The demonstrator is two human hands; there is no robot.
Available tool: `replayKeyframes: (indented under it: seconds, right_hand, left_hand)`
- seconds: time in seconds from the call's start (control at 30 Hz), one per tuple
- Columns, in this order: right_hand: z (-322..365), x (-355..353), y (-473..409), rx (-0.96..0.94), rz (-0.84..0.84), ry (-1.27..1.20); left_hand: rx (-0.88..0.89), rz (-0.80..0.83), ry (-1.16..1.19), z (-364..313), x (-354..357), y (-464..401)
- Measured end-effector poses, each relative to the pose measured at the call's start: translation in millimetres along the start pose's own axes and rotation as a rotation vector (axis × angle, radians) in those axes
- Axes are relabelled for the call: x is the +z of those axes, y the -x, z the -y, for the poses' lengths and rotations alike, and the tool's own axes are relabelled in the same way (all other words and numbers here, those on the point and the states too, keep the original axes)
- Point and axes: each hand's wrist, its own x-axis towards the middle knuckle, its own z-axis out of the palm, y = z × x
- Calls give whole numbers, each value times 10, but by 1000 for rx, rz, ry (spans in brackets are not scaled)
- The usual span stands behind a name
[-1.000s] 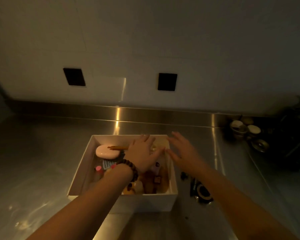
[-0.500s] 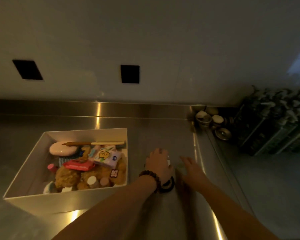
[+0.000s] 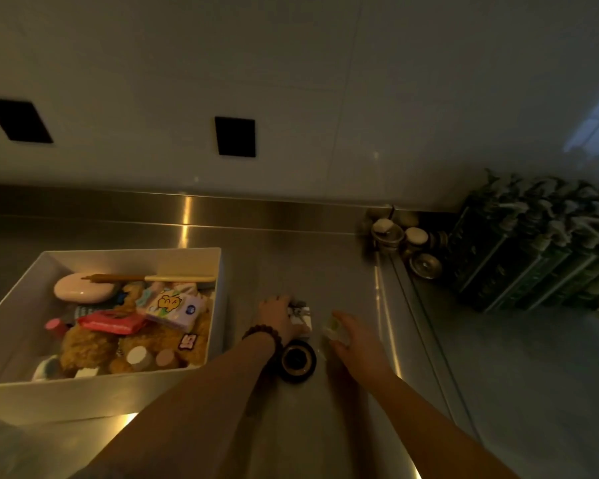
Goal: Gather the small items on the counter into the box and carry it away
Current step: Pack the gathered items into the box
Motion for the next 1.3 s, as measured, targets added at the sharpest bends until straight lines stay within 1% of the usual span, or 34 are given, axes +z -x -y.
replayKeyframes:
  seconds: [0.13,0.23,0.3,0.37,0.53,0.63,0.73,0.83,1.0,1.2,1.3]
  right_hand:
    - [29,-18,-12,-3,-3,-25]
    - [83,-39,-12,-3,-5,-55]
    - [155,-92,-24,-22,-22,-68]
    - [266,-187,-52,-48,-32,-63]
    - [701,-445,-175,-162,-126,-88]
    - [1025,-462,-259,-249,-160,-112]
    - [1341,-363,-342,-340,-142,-147]
    - [1671,-169,-380,-430,-90,-206]
    - [2081,216,-405,-530,27,-211]
    - [2343,568,-373,-546,160,-212]
    - [2429,669,-315,-532,201,-206]
  left_hand:
    - [-9,-95,103,-33,-47,-11]
    - [7,-125,72,-89,-131,7]
    - [40,-159,95,-120,-225,45]
    - [97,-234,119,-185,-359,107]
    - [270,-472,213,-384,-992,301]
    - [349,-537,221,-309,-1463,457]
    - [370,-574,244,-102,-1887,657]
    - [359,-510,227,232,-2257,862]
    - [326,-276,173,918,-2587,1206]
    - [181,24,98,1663,-2542,1427]
    - [138,172,-2,1869,-2426,1480]
